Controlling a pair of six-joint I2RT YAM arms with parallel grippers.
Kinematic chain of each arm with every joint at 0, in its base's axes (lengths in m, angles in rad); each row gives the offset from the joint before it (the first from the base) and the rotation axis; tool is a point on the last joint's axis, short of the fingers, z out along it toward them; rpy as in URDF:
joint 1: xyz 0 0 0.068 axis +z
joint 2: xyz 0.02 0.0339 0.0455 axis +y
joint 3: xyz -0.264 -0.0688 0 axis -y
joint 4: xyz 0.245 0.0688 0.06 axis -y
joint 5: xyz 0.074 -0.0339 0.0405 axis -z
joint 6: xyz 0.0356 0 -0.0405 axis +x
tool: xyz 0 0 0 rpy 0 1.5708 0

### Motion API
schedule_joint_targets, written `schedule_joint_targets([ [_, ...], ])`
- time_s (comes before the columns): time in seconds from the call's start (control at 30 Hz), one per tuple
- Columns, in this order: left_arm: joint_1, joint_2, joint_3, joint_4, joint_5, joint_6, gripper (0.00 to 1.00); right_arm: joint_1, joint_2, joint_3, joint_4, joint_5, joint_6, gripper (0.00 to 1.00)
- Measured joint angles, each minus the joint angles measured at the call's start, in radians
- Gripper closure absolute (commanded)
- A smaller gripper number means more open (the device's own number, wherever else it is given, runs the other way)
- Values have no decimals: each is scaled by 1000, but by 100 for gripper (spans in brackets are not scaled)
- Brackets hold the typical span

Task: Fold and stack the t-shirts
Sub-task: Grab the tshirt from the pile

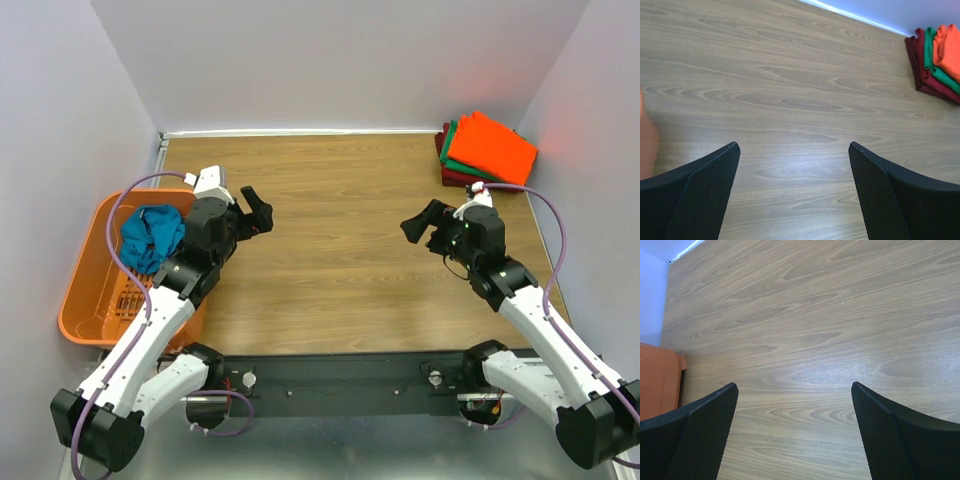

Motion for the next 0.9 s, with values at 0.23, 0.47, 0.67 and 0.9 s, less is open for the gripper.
schedule_joint_targets([
  [0.23,29,24,80,-84,-87,-34,2,0,0,0,0,-7,-5,0],
  [0.47,158,35,153,-198,-251,-80,2,0,0,0,0,-32,-8,0],
  [0.67,478,98,134,-235,-299,-100,2,0,0,0,-1,-62,-8,0],
  [0.9,708,301,64,-204,-195,-98,10,0,-2,0,-3,-91,-14,0],
])
